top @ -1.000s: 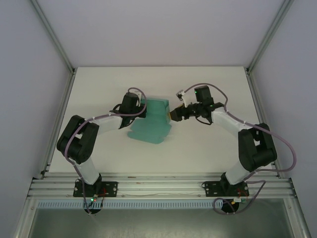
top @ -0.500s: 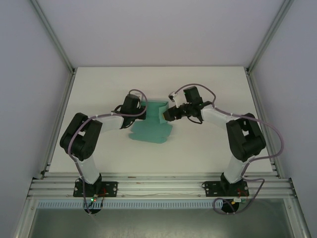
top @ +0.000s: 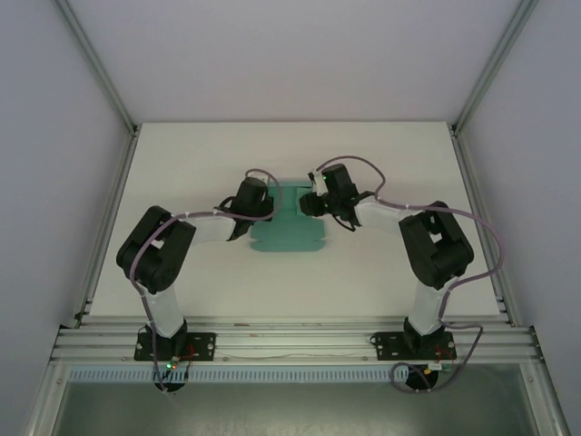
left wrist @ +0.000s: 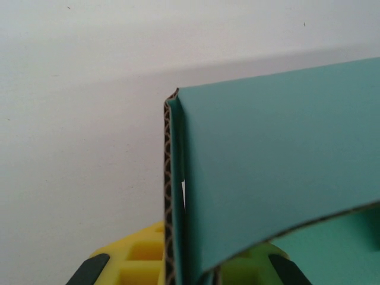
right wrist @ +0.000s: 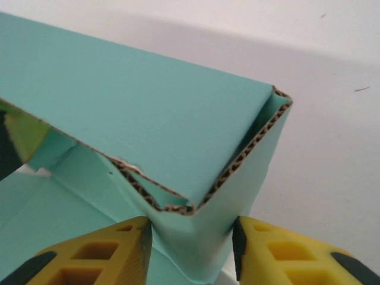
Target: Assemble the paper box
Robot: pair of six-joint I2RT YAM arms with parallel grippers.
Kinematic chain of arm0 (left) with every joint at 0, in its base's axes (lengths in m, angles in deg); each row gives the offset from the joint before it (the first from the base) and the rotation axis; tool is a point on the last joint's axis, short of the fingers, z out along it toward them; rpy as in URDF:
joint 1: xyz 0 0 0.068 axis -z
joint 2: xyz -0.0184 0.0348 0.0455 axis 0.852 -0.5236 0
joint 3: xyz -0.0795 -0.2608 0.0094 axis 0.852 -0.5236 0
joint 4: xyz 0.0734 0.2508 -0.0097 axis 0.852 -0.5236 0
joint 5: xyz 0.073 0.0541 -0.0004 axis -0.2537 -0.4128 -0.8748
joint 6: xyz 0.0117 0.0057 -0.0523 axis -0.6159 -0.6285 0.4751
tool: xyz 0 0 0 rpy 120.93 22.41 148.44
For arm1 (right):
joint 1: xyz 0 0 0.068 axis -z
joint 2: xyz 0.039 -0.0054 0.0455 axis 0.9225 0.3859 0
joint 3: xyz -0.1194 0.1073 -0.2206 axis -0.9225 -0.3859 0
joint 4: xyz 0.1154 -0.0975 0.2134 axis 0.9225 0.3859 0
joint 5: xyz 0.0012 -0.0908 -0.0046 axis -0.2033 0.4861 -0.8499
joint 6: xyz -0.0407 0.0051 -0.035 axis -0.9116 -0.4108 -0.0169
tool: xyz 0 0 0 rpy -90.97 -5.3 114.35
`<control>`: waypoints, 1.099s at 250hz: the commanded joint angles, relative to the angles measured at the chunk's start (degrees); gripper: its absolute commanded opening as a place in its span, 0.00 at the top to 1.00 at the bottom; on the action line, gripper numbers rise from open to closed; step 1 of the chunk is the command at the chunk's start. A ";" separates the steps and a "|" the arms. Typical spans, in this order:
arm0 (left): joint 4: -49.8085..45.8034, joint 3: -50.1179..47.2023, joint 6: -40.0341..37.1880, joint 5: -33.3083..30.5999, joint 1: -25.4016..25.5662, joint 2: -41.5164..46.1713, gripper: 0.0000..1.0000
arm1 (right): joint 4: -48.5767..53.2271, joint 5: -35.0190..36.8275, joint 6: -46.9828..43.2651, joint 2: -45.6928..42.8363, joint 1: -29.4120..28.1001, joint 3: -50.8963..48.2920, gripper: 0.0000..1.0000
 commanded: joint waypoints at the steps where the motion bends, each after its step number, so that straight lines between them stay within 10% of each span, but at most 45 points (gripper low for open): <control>1: 0.21 -1.58 -1.62 3.06 2.17 -1.72 1.00 | -4.34 12.51 4.27 1.26 -1.40 -2.02 0.65; 111: 0.45 -2.74 0.56 2.80 2.17 -0.04 1.00 | 1.88 30.19 14.37 4.15 -1.33 -0.93 1.00; 180: -1.90 -2.20 5.80 1.30 2.17 1.72 1.00 | 29.18 56.31 30.31 12.09 -1.47 10.51 1.00; 275: -2.80 0.91 8.40 2.65 2.18 -0.86 1.00 | 25.85 59.94 32.69 16.44 -1.93 13.44 1.00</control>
